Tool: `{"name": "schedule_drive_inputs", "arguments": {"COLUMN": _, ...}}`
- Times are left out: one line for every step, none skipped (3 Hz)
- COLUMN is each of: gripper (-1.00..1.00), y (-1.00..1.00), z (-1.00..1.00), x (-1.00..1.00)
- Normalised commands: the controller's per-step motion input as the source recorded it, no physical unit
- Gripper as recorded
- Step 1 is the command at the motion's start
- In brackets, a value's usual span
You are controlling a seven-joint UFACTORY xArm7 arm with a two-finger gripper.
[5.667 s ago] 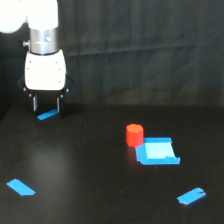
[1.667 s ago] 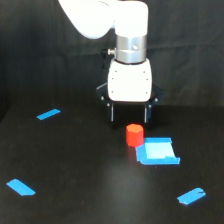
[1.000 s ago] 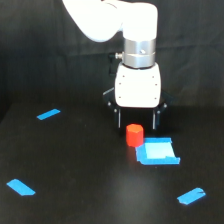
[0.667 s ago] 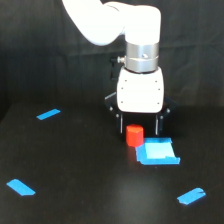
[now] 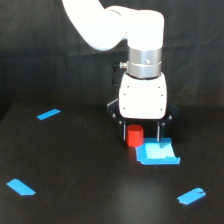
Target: Pick up the red object from the table
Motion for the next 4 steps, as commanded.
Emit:
{"name": "schedule_drive_inputs", "arguments": {"gripper": -0.91, "y": 0.02, "z": -0.18, "x": -0.05}}
{"name": "schedule_drive_inputs", "arguments": {"gripper": -1.00, "y": -0.02, "z": -0.20, "x": 0.09}}
{"name": "schedule_drive_inputs", "arguments": {"gripper": -0.95, "y": 0.03, "z": -0.17, "x": 0.10}}
{"name": "schedule_drive_inputs", "arguments": {"gripper": -1.00, "y": -0.12, "z": -0.16, "x": 0.09}}
